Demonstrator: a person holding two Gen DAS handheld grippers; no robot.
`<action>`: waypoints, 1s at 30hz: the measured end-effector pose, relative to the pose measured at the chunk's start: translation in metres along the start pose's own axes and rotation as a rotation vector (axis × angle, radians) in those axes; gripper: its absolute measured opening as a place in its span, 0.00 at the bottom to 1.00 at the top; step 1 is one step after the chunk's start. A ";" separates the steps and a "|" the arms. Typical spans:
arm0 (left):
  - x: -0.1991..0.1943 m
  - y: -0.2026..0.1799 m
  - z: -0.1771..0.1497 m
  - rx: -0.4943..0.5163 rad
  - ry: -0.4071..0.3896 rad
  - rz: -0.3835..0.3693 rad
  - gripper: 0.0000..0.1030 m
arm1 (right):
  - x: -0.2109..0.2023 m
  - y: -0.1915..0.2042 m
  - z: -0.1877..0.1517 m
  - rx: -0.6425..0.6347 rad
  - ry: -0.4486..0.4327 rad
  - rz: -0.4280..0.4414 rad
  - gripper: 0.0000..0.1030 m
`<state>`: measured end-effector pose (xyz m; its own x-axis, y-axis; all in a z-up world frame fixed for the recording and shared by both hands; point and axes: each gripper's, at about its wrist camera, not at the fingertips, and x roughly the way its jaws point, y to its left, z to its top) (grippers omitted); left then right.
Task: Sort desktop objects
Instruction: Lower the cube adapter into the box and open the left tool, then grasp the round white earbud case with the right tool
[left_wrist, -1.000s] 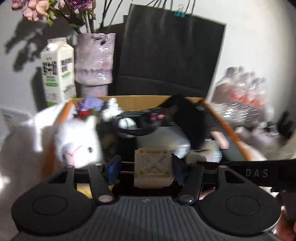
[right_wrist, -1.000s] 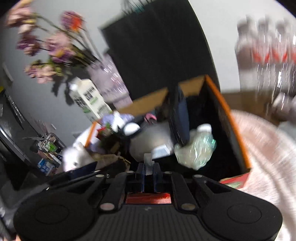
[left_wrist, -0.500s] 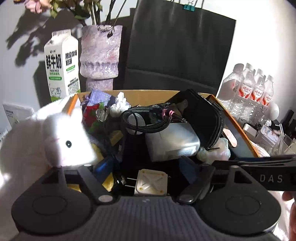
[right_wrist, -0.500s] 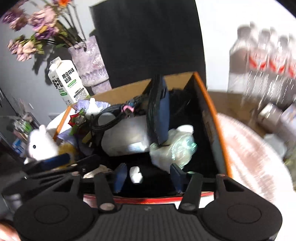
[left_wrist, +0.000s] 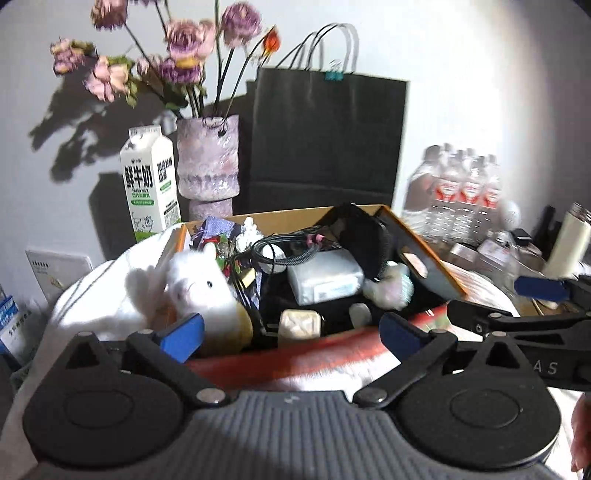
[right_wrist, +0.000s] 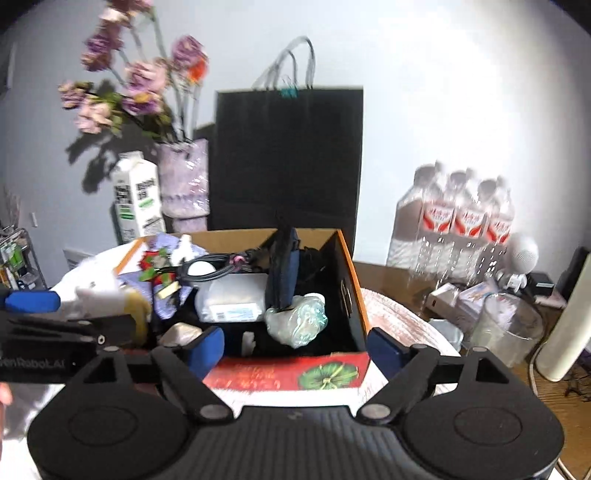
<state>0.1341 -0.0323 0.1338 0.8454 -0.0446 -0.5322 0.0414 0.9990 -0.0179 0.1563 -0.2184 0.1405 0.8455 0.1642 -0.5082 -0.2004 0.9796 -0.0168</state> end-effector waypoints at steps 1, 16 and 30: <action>-0.010 -0.001 -0.005 0.015 -0.007 -0.013 1.00 | -0.011 0.003 -0.005 -0.009 -0.020 -0.005 0.83; -0.129 -0.010 -0.101 -0.036 -0.027 -0.116 1.00 | -0.139 0.027 -0.097 0.001 -0.087 0.008 0.84; -0.161 0.016 -0.203 -0.158 -0.009 -0.028 1.00 | -0.183 0.055 -0.204 0.002 -0.094 -0.021 0.86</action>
<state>-0.1099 -0.0074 0.0472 0.8501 -0.0717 -0.5217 -0.0186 0.9860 -0.1658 -0.1100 -0.2181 0.0567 0.8920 0.1537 -0.4250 -0.1813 0.9831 -0.0250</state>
